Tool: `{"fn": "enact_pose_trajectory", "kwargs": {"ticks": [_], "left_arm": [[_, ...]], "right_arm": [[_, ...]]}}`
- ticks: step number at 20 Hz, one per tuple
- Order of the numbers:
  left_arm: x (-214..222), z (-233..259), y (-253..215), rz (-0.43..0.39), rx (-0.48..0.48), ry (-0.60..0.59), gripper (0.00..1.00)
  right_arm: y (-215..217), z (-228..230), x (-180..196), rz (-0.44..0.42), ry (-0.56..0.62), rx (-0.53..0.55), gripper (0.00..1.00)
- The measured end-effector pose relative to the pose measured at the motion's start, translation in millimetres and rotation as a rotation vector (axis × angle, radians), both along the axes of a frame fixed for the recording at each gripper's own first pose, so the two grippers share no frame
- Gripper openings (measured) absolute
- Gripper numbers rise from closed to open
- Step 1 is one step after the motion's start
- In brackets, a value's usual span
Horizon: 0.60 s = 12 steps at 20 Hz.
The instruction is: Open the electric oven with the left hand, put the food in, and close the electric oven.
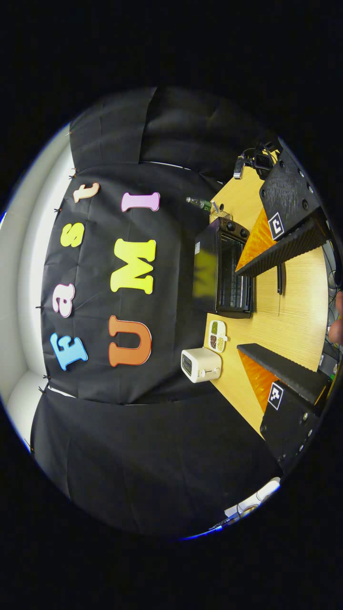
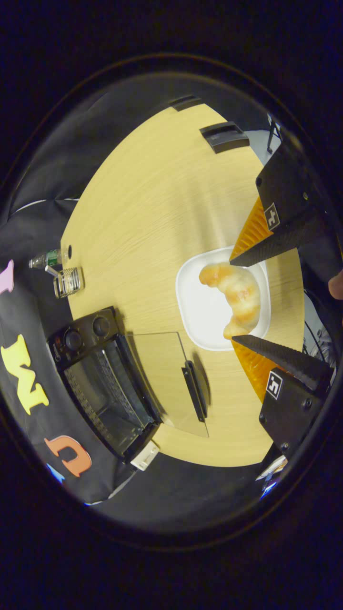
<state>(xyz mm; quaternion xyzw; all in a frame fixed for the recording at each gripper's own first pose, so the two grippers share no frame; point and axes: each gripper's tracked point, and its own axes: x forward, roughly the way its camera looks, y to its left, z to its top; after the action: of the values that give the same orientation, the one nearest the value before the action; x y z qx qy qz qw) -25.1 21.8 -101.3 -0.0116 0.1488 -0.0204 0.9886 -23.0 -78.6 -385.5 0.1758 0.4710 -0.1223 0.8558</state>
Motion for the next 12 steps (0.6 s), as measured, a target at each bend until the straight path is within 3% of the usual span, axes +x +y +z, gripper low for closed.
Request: {"fn": "enact_pose_trajectory", "kwargs": {"ticks": [8,12], "left_arm": [[-3.2,-1.7,-6.4,0.013,0.022,0.025,0.93],[0.7,0.6,-16.9,0.022,-0.020,0.039,0.93]], "right_arm": [[3.1,-23.8,2.6,-0.126,0.068,0.152,0.79],[3.7,-23.6,5.9,-0.147,0.086,0.230,0.58]]}}
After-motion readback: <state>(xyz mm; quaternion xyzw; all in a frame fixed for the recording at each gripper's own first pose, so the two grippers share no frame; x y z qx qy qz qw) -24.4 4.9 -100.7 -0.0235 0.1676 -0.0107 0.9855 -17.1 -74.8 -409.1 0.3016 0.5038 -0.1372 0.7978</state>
